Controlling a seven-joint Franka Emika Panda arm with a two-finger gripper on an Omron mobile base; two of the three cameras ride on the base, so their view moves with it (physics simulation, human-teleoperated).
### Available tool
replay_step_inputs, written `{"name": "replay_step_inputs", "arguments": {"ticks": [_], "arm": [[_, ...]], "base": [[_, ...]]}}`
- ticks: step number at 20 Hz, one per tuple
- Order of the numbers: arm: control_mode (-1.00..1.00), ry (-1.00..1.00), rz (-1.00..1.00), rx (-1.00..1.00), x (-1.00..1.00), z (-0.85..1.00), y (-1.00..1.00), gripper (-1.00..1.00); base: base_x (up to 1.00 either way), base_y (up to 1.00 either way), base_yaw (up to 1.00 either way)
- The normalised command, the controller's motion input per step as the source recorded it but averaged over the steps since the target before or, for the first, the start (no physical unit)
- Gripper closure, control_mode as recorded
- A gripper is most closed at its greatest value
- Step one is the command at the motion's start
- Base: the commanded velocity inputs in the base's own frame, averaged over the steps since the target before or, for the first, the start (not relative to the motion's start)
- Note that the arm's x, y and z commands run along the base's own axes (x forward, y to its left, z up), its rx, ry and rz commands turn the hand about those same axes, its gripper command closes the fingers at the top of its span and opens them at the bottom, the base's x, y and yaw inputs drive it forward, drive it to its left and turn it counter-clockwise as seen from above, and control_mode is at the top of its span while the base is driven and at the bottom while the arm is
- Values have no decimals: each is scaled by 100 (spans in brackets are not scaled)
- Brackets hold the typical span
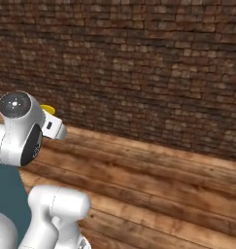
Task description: There is a tray on the dining counter. Grab the cup, mug, and pitcher and place them on the tray. The pitcher may be placed next to the tray if it cannot fit the tray.
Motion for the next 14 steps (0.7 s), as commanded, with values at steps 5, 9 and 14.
{"name": "replay_step_inputs", "arguments": {"ticks": [5,9,14], "arm": [[100,0,0,0,0,0,0,100],[100,0,0,0,0,0,0,100],[100,0,0,0,0,0,0,100]], "base": [[100,-1,43],[100,-13,56],[100,-20,61]]}}
